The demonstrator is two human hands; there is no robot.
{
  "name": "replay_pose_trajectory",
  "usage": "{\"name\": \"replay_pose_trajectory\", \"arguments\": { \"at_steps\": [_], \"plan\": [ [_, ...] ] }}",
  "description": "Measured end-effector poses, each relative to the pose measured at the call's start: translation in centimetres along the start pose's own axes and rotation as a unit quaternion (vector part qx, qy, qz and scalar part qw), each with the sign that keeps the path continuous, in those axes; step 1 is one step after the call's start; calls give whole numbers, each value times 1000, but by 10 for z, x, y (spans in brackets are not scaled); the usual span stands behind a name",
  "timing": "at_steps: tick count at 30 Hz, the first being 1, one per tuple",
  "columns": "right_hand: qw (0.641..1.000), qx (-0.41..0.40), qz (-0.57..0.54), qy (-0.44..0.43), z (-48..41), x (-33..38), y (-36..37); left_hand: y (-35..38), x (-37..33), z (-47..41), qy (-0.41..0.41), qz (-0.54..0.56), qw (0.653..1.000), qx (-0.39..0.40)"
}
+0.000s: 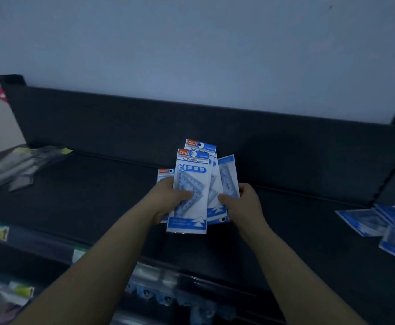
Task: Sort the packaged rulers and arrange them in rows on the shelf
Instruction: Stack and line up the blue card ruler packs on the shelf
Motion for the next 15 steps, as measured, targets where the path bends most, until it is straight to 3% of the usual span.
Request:
{"name": "replay_pose_trajectory", "arguments": {
  "at_steps": [5,10,15],
  "plan": [
    [999,33,33,-13,-30,-17,19,-15,-2,-31,3,-47,997,-65],
    [985,85,145,-40,-51,-40,31,-21,4,-57,41,-160,975,-147],
    [912,107,385,-97,-56,-35,30,-24,4,-62,121,-312,917,-216]
  ]
}}
Point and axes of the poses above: each hand's wrist, its own z-axis away from the middle knuckle, its own y-axis out of the palm, x = y × z, the point moved 2 cm from there along -z, towards the middle knuckle, and after that the axes turned 13 degrees about -y, right-handed, at the moved point
